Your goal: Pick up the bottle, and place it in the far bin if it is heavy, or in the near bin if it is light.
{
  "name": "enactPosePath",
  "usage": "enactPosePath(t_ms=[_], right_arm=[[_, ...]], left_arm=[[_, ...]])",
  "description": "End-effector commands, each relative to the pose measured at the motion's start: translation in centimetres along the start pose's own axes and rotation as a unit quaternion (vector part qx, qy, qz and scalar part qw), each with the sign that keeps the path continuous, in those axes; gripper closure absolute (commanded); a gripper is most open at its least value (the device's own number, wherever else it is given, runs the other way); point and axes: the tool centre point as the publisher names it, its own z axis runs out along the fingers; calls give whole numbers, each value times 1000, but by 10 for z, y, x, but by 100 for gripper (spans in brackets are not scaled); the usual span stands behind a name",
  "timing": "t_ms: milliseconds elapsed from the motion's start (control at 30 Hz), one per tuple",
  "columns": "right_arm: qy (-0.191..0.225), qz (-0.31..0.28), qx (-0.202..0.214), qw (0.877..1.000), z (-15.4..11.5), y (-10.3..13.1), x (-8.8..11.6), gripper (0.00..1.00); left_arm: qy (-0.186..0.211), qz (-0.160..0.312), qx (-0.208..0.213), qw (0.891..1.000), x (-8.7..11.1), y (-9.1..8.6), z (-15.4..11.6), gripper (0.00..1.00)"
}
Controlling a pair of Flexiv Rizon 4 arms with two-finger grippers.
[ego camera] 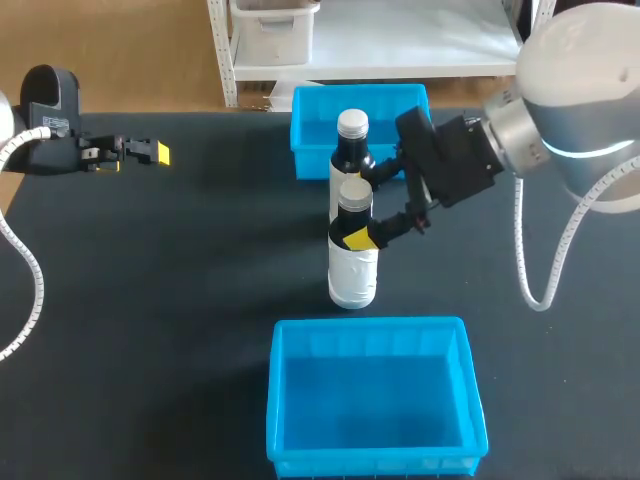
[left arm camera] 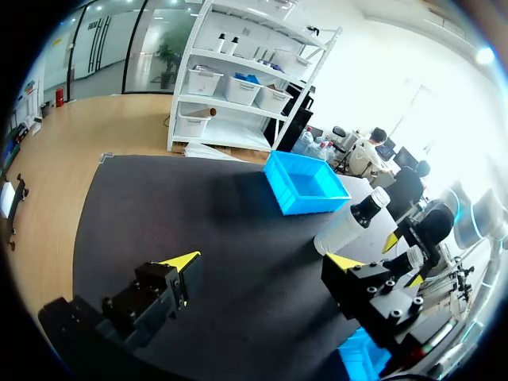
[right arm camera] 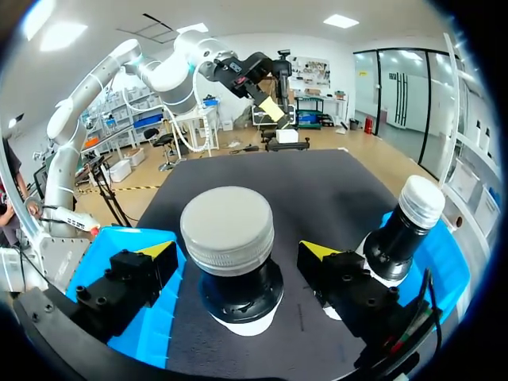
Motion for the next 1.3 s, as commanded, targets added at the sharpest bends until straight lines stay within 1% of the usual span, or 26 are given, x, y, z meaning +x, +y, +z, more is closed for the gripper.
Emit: enactPosePath(t_ms=[33,167,233,333,400,467,567,667,833,900,1133,1300], right_arm=[[0,0,1,1000,2,0,1,0],[0,2,2,1000,2,-1,1,0],[-1,3,3,1000,2,-2,2,13],[-2,3,3,1000,3,-2,2,35],[-2,4,3,1000,3,-2,2,44],[-3,4,4,1000,3,-3,2,50],[-3,4,4,1000,3,-3,2,55],[-3,3,4,1000,2,-2,1,64],[-2,1,10,1000,-7,1,-2,69],[-4,0,14,1000,-13,1,-4,74],[-5,-2,37,999,-42,-1,-7,74],[-4,0,56,998,-65,-4,-3,75]], left_arm=[[0,0,0,1000,0,0,0,0],[0,0,0,1000,0,0,0,0],[0,0,0,1000,0,0,0,0],[0,0,0,1000,0,0,0,0],[0,0,0,1000,0,0,0,0],[0,0,0,1000,0,0,0,0],[0,0,0,1000,0,0,0,0],[0,0,0,1000,0,0,0,0],[0,0,0,1000,0,0,0,0],[0,0,0,1000,0,0,0,0],[0,0,0,1000,0,0,0,0],[0,0,0,1000,0,0,0,0]])
